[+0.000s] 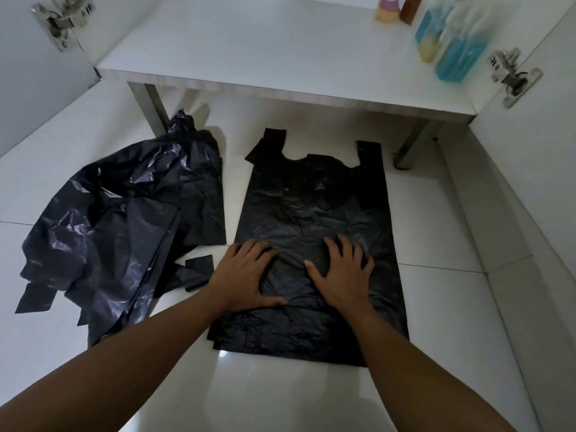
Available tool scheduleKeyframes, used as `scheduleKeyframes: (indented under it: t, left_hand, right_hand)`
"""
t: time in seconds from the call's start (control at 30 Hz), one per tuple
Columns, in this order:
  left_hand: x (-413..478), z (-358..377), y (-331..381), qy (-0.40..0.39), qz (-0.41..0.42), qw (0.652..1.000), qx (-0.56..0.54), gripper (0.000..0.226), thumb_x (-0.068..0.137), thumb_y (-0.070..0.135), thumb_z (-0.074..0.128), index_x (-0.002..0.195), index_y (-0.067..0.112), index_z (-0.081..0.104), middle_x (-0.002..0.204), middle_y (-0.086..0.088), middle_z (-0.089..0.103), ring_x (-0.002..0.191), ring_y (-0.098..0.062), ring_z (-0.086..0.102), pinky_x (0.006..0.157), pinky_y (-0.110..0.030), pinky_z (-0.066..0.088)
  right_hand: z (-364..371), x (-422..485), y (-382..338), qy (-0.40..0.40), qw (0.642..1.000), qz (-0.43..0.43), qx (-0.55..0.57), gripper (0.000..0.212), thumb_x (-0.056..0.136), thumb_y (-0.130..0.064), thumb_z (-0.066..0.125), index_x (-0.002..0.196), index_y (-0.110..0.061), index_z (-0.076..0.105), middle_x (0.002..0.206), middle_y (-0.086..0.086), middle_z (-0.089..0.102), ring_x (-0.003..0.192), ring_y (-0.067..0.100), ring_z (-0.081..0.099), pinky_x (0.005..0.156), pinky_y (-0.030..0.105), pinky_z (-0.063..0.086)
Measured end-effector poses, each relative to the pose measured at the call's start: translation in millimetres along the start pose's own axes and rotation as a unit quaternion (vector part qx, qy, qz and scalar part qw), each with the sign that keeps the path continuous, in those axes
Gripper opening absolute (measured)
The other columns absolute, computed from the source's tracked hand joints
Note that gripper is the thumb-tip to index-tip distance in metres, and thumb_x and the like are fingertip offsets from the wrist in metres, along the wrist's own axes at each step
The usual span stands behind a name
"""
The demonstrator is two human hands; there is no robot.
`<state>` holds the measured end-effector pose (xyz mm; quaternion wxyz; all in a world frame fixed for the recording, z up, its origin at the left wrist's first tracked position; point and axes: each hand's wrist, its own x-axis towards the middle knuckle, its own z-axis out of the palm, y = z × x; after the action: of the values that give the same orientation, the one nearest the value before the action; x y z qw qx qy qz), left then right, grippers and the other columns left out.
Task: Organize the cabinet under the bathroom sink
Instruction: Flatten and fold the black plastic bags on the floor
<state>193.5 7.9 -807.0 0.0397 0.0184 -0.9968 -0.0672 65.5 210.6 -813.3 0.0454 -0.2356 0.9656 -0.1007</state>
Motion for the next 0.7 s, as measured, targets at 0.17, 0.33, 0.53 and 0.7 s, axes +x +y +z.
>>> scheduleKeyframes:
  t: [0.17,0.33,0.53,0.7]
  left_hand:
    - [-2.5,2.0,3.6,0.005,0.004,1.000,-0.003,0.106,0.070,0.097,0.040,0.140,0.018,0.052,0.140,-0.004,0.050,0.126,-0.025,0.047,0.105,-0.045,0.041]
    - [-4.6,5.1,7.0,0.002,0.005,1.000,0.003,0.106,0.070,0.097,0.039,0.138,0.018,0.053,0.139,-0.004,0.050,0.125,-0.025,0.047,0.106,-0.045,0.039]
    - [-4.0,0.5,12.9,-0.002,0.002,1.000,0.019,0.106,0.068,0.099,0.036,0.132,0.017,0.056,0.134,-0.004,0.051,0.123,-0.027,0.046,0.107,-0.050,0.034]
    - [-1.7,4.7,39.0,-0.008,-0.044,0.999,0.000,0.090,0.081,0.085,0.038,0.140,0.018,0.050,0.145,-0.006,0.045,0.139,-0.033,0.035,0.117,-0.060,0.019]
  right_hand:
    - [-0.2,-0.1,3.2,0.002,1.000,0.004,0.001,0.075,0.085,-0.079,0.034,0.145,-0.036,0.035,0.157,-0.001,0.026,0.142,0.025,0.021,0.112,0.058,0.017]
    - [-0.3,-2.4,4.3,0.003,1.000,0.002,-0.004,0.074,0.085,-0.077,0.036,0.146,-0.035,0.034,0.157,0.000,0.027,0.142,0.026,0.021,0.112,0.058,0.018]
    - [2.0,-6.2,6.9,0.013,1.000,-0.008,-0.001,0.073,0.085,-0.076,0.039,0.144,-0.034,0.037,0.156,0.001,0.028,0.141,0.027,0.023,0.111,0.059,0.020]
    - [6.3,-9.4,6.4,0.023,1.000,-0.004,-0.007,0.073,0.084,-0.075,0.038,0.144,-0.033,0.038,0.156,0.001,0.029,0.141,0.026,0.023,0.110,0.058,0.019]
